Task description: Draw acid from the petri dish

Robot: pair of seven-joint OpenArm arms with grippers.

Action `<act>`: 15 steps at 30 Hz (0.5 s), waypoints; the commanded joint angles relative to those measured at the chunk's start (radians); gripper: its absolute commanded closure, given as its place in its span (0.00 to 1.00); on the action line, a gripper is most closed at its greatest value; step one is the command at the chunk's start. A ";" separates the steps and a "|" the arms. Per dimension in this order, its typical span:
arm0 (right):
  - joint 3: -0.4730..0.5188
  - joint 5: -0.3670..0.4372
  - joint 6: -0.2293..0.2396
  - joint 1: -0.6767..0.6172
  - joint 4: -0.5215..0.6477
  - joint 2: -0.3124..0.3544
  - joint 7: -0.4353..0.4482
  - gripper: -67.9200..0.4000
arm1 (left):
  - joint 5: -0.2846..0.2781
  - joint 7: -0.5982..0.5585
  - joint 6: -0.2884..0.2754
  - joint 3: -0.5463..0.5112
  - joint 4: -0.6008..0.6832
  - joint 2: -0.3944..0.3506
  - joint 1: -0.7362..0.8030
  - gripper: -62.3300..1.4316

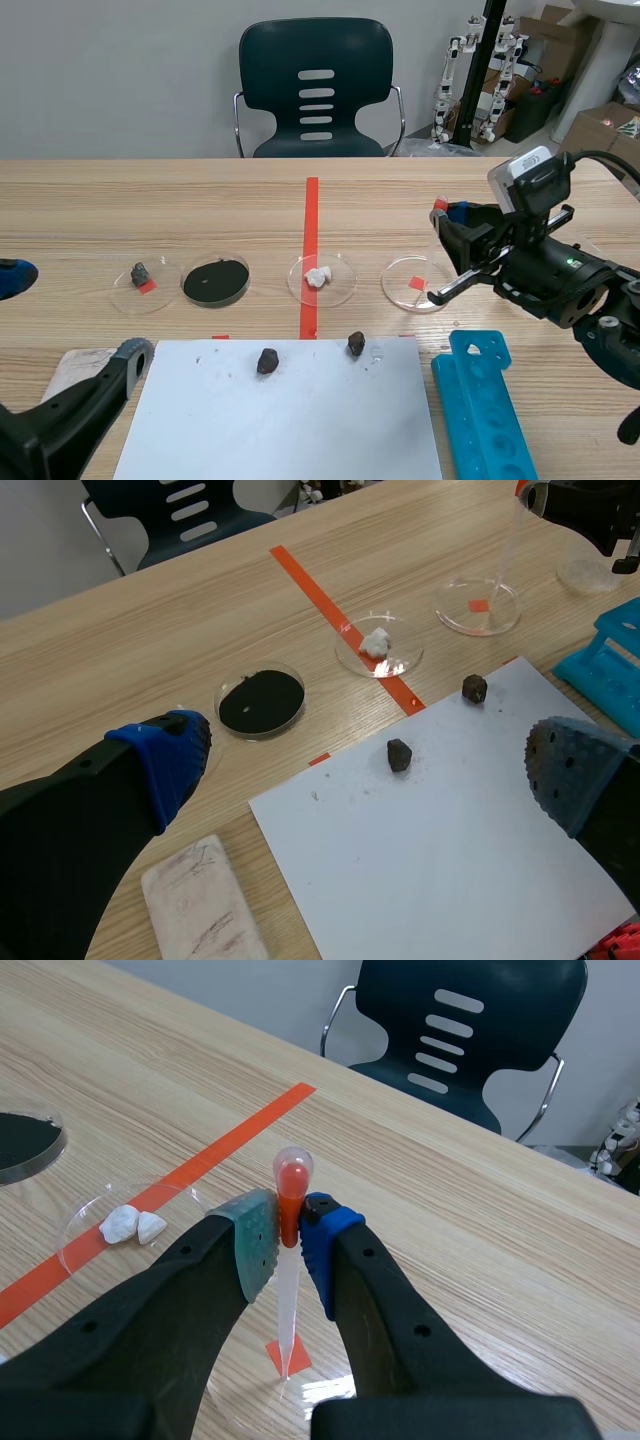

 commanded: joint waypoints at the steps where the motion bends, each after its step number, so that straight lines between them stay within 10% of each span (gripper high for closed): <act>1: 0.007 0.011 0.000 0.009 0.003 0.000 0.020 0.88 | -0.007 -0.013 0.000 -0.006 0.004 0.000 -0.001 0.00; 15: 0.007 0.010 0.000 0.010 0.003 0.000 0.026 0.88 | -0.007 -0.013 0.000 -0.006 0.004 0.000 -0.001 0.00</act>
